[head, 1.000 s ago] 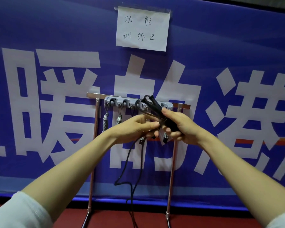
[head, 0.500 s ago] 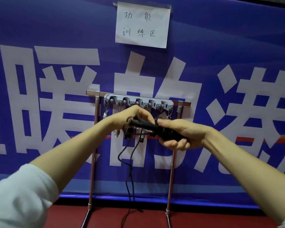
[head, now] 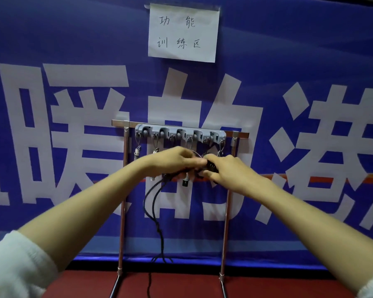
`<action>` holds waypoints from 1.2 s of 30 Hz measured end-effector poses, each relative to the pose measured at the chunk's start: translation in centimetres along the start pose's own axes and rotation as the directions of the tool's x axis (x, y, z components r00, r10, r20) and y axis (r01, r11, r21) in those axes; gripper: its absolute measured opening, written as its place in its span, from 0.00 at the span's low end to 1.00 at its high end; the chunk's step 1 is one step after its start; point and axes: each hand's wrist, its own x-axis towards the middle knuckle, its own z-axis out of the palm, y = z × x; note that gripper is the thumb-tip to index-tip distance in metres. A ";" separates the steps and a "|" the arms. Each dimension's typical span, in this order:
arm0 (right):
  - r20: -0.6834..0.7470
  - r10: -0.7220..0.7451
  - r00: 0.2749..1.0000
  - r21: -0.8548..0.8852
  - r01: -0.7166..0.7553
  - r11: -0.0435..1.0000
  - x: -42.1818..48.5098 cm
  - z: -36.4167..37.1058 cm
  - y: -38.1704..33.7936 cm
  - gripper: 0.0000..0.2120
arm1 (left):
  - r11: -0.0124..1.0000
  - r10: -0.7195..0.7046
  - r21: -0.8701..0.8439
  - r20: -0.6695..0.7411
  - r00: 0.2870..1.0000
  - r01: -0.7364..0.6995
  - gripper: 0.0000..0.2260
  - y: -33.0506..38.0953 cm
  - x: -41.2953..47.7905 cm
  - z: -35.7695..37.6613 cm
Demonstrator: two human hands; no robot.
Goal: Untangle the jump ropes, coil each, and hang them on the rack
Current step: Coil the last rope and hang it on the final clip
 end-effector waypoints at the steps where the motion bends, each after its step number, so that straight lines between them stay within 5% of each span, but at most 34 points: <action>1: -0.050 -0.019 0.999 -0.058 0.016 0.998 0.0 0.4 0.1 0.20 | 0.996 -0.035 -0.080 0.043 0.998 0.039 0.20 -0.3 0.0 0.2; 5: -0.187 -0.057 0.981 -0.212 0.017 0.977 0.5 0.1 0.2 0.29 | 0.891 -0.129 -0.414 0.165 0.978 0.187 0.19 -0.7 0.3 0.6; 10: -0.336 -0.163 0.927 -0.322 0.050 0.945 0.6 -1.0 0.2 0.31 | 0.661 -0.107 -0.727 0.155 0.982 0.187 0.09 0.1 0.3 1.0; 15: -0.457 -0.251 0.853 -0.337 0.095 0.937 0.6 -1.2 0.6 0.32 | 0.535 -0.059 -0.832 0.137 0.989 0.148 0.05 0.6 0.1 1.6; 17: -0.430 -0.215 0.877 -0.315 0.077 0.946 0.4 -1.3 0.4 0.33 | 0.544 -0.050 -0.830 0.111 0.993 0.121 0.05 0.7 0.1 1.8; 22: -0.420 -0.056 0.906 0.001 0.062 0.998 0.0 -1.9 -0.3 0.27 | 0.639 0.031 -0.756 -0.158 0.987 -0.141 0.03 0.4 0.0 2.7; 27: -0.294 0.052 0.954 0.381 0.067 0.922 -0.5 -2.9 -1.3 0.17 | 0.502 -0.011 -0.848 -0.203 0.979 -0.170 0.07 -0.2 -0.4 3.6; 32: -0.046 0.083 0.996 0.590 -0.040 0.806 -0.8 -3.6 -1.0 0.16 | 0.496 0.070 -0.813 -0.314 0.947 -0.307 0.10 -0.5 -0.5 4.7; 36: 0.029 0.105 0.994 0.807 -0.085 0.584 -1.0 -3.3 -0.9 0.18 | 0.552 0.165 -0.716 -0.410 0.897 -0.428 0.11 0.4 -0.4 5.4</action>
